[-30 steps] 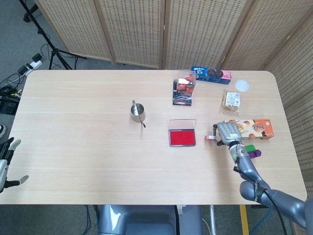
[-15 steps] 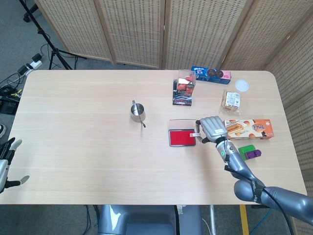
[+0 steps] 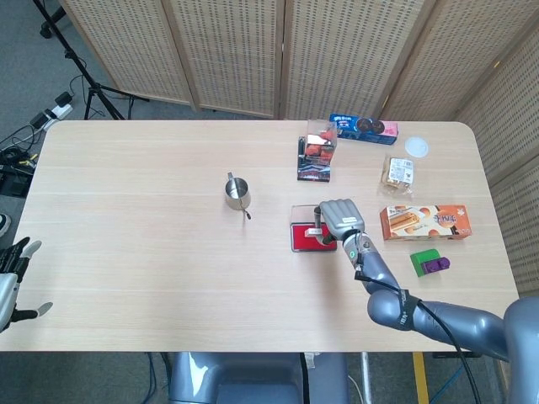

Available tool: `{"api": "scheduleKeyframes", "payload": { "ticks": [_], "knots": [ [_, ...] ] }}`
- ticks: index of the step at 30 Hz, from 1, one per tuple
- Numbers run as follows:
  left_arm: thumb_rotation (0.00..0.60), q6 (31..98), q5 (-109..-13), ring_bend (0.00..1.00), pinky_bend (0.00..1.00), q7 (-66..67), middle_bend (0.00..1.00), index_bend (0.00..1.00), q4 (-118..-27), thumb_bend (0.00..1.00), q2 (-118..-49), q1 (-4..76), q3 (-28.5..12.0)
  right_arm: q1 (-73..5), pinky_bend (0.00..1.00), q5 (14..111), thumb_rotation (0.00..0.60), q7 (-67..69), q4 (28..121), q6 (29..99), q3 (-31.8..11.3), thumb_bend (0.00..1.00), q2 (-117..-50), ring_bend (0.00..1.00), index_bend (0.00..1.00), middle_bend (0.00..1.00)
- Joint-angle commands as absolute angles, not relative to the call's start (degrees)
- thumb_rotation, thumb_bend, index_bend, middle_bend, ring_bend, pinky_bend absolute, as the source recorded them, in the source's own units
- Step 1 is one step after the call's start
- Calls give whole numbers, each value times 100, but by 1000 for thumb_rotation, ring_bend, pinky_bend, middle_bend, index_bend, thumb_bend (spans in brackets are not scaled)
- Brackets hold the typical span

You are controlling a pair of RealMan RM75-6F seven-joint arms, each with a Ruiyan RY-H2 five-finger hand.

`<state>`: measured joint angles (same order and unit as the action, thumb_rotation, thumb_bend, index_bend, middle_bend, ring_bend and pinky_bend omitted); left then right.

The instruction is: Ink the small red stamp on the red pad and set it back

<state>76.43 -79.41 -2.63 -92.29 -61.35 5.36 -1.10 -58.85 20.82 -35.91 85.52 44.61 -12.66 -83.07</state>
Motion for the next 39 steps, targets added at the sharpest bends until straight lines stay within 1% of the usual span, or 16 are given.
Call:
{"api": "scheduleKeyframes", "payload": {
  "ticks": [1, 8, 15, 23, 33, 39],
  "knots": [
    [600, 7630, -7916, 0, 0, -279, 0, 0, -9223, 0, -6132, 540, -120, -6226, 1000, 1499, 600, -3725, 8215, 4368, -1176, 620, -8542, 1000, 577, 964],
    [600, 7553, -7854, 0, 0, -282, 0, 0, -9210, 0, -6133, 570, -130, -6417, 1000, 1199, 600, -3715, 7987, 4296, -1050, 646, -8699, 1000, 577, 964],
    [600, 7488, -7789, 0, 0, -308, 0, 0, -9194, 0, -6129, 599, -152, -6590, 1000, 961, 600, -3786, 7803, 4210, -891, 646, -8851, 1000, 577, 964],
    [600, 7460, -7764, 0, 0, -333, 0, 0, -9177, 0, -6126, 610, -158, -6672, 1000, 925, 600, -3809, 7676, 4238, -764, 646, -8950, 1000, 577, 964],
    [600, 7452, -7748, 0, 0, -301, 0, 0, -9189, 0, -6138, 619, -158, -6647, 1000, 1001, 600, -3641, 7594, 4153, -722, 646, -8901, 1000, 577, 964],
    [600, 7443, -7725, 0, 0, -272, 0, 0, -9197, 0, -6145, 627, -164, -6564, 1000, 1196, 600, -3441, 7407, 4048, -697, 647, -9013, 1000, 577, 964]
  ]
}}
